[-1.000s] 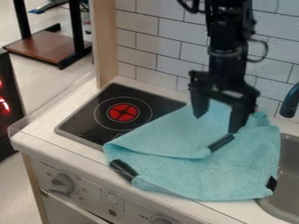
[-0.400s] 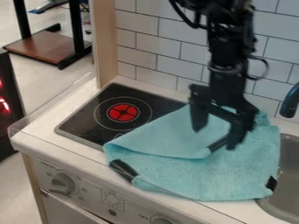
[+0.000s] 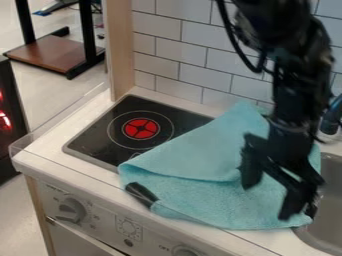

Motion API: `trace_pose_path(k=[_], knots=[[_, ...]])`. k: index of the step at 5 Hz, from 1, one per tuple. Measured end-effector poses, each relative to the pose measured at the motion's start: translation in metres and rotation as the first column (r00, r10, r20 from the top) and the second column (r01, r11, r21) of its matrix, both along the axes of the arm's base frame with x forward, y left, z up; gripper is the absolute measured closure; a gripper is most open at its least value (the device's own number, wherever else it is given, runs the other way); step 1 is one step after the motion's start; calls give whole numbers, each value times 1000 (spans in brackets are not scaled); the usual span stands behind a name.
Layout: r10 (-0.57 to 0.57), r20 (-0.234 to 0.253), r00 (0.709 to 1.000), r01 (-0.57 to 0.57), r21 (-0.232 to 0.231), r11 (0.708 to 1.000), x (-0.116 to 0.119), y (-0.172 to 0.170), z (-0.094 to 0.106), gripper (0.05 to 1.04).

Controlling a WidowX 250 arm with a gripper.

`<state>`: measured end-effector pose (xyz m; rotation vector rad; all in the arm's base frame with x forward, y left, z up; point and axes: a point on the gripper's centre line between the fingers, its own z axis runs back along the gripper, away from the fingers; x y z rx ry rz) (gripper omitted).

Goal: Fold the cloth from right to left

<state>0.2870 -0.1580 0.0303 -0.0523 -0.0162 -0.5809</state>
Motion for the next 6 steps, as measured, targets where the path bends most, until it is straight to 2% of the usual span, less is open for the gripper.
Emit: trace_pose_path(k=[1,2,3,4,6], knots=[[-80,5,997,80,15,997,-8,-15,-11,85],[-107,-17,994,108,44,993,-11,-15,-28,85],[-99,-4,995,100,53,994,-2,-18,-30,85],[-96,3,995,96,68,993,0,-16,-30,143],[-86,12,996,84,94,992,2,-12,-30,645]])
